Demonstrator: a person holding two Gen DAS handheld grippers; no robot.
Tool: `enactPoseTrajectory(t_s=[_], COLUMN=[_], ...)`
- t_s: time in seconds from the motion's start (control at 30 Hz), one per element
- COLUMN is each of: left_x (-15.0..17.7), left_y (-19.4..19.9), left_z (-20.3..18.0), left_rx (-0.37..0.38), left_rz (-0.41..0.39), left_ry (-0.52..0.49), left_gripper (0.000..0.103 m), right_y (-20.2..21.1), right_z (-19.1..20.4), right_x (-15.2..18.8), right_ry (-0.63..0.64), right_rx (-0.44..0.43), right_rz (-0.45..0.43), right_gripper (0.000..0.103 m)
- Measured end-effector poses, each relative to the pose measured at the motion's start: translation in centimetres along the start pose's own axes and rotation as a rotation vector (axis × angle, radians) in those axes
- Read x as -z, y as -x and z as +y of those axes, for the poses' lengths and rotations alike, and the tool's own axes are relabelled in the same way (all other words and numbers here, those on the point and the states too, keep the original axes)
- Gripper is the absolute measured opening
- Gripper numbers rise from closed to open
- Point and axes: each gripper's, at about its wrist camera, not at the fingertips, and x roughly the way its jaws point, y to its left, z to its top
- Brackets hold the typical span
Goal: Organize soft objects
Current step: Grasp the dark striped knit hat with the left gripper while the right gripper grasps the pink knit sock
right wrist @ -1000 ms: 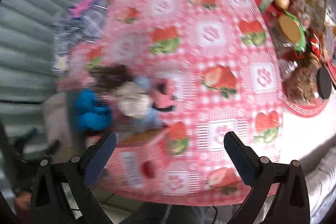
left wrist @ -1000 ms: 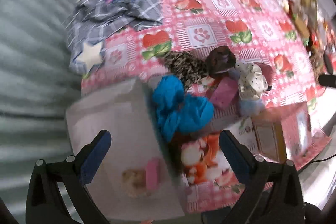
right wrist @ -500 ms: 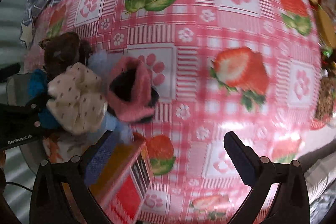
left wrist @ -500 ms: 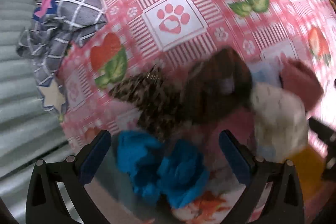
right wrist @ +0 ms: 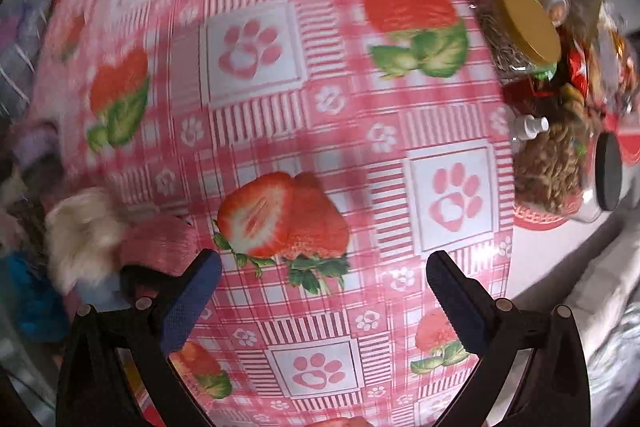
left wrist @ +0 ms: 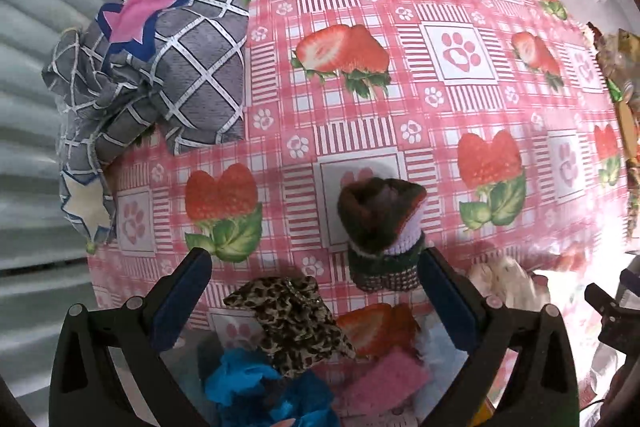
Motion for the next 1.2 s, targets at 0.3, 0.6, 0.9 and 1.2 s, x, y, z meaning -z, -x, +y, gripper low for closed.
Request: enactPoseTrajectory(t_s=[0.3, 0.6, 0.9, 1.2], left_x=[-0.7, -1.0, -1.0, -1.0], left_y=[-3.3, -7.1, -9.0, -10.0], left_z=[-2.9, -5.1, -5.3, -4.3], left_rx=[0.068, 0.057, 0.116, 0.114], left_rz=[0.079, 0.130, 0.140, 0.151], left_ry=[0.028, 0.043, 0.072, 0.070], left_gripper=[0.103, 0.103, 0.103, 0.102], right_y=[-0.5, -4.0, -5.3, -5.1], right_z=[6.7, 9.0, 11.7, 12.9], right_x=[2.6, 2.1, 1.7, 1.1], right_ry=[0.252, 0.316, 0.324, 0.345], right_rx=[-0.097, -0.002, -0.017, -0.017], right_rz=[-0.017, 0.003, -0.004, 0.004], right_gripper=[0.103, 0.103, 0.103, 0.099])
